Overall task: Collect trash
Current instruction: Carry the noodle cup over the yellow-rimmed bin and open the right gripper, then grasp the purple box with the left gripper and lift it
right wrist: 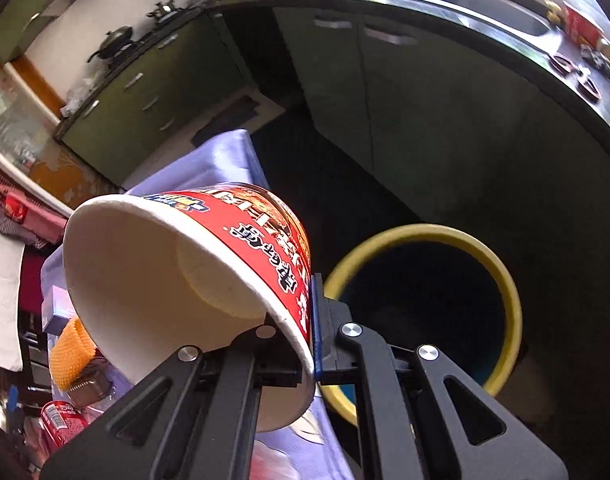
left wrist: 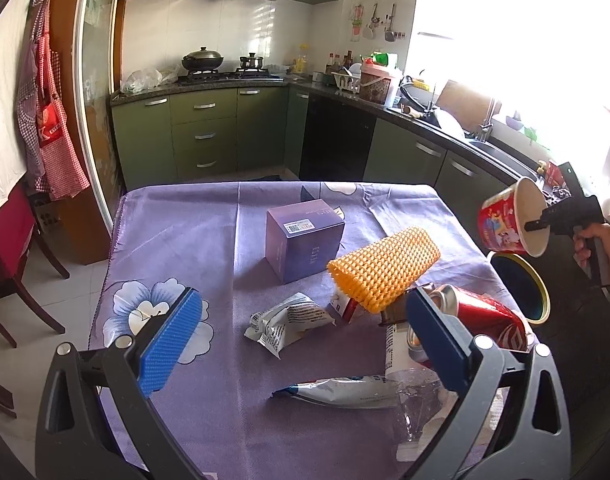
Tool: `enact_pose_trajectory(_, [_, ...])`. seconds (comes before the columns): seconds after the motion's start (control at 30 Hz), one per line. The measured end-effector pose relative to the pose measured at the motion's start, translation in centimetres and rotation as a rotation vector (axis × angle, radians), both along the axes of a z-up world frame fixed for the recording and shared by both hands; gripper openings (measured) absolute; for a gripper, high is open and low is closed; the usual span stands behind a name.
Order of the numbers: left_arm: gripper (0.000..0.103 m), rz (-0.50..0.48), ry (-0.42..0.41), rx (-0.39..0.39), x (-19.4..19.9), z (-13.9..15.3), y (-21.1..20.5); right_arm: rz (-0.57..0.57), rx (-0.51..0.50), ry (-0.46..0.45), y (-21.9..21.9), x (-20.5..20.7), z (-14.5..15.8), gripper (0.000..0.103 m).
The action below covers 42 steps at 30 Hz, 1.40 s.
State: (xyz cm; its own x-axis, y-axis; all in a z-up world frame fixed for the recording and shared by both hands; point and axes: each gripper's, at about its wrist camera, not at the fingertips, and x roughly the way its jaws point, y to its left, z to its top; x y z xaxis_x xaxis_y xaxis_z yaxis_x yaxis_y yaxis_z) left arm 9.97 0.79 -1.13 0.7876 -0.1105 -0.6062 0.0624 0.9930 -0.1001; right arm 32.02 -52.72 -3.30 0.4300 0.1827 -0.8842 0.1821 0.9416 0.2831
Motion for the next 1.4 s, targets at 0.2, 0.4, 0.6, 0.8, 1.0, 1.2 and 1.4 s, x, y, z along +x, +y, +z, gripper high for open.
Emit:
enact_pose_trajectory(0.2, [0.097,-0.019,-0.002,0.018,-0.3,0.3,-1.5,-0.080,0.039,0.228,-8.6,-1.1,-4.6,0.004])
enact_pose_trajectory(0.4, [0.097,-0.039,-0.014,0.036,-0.9,1.0,-2.7,-0.107,0.037,0.336,-12.0,-0.6,-8.8,0.004])
enact_pose_trajectory(0.6, [0.097,-0.048,-0.014,0.038,-1.3,1.3,-3.1,-0.143,0.049,0.372,-14.8,0.1,-11.5,0.017])
enact_pose_trajectory(0.8, [0.097,-0.045,0.015,0.026,-0.7,1.0,-2.6,-0.146,0.058,0.320,-16.1,-1.9,-11.5,0.025])
enact_pose_trajectory(1.0, [0.097,-0.014,0.051,0.013,2.1,1.0,-2.0,-0.067,0.102,0.214,-13.1,-5.6,-9.0,0.031])
enact_pose_trajectory(1.2, [0.097,0.077,0.151,-0.031,8.8,1.4,-1.8,0.027,0.127,0.171,-10.7,-8.6,-7.6,0.035])
enact_pose_trajectory(1.4, [0.097,0.219,0.377,-0.112,16.5,-0.6,-1.5,0.074,0.116,0.165,-8.2,-10.1,-6.4,0.037])
